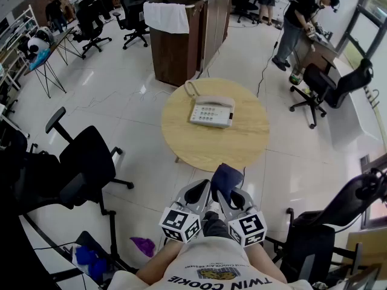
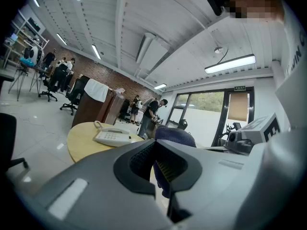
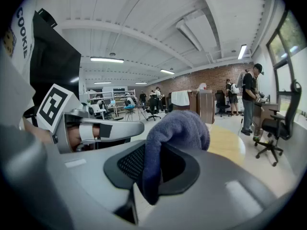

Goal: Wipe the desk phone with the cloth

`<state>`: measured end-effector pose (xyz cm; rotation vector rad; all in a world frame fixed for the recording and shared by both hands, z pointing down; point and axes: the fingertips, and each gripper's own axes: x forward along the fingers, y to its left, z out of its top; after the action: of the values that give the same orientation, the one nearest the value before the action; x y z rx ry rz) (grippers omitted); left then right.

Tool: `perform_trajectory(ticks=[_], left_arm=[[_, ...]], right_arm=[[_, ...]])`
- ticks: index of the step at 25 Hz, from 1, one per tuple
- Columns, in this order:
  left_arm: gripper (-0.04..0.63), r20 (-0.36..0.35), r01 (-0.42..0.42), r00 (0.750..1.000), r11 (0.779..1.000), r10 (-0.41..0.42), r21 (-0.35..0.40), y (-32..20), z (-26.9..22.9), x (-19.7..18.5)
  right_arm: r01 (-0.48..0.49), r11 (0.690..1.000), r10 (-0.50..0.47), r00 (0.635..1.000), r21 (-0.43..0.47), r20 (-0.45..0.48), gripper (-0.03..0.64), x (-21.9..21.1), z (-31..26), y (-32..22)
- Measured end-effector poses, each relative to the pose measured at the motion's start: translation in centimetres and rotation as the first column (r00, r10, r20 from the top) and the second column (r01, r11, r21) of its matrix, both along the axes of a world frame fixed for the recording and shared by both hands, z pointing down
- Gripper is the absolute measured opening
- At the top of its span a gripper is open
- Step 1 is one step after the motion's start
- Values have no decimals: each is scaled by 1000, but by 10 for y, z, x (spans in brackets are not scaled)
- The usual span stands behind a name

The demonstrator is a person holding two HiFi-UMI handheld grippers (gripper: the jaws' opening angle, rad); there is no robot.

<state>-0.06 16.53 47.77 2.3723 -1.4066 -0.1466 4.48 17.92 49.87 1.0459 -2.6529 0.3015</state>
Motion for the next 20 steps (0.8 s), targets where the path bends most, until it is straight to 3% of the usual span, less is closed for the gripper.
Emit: perform_trajectory(ticks=[12,20], left_arm=[[-9,58,61,996,998,-62,12,-112,-6,1],[-9,97,148,984,989,-148,3,-157,-6,-5]], right_arm=[[49,999,-50,998,13,24,66,-2,-8,-112],[84,996,-85,996,16,31,66,0,-7,-164]])
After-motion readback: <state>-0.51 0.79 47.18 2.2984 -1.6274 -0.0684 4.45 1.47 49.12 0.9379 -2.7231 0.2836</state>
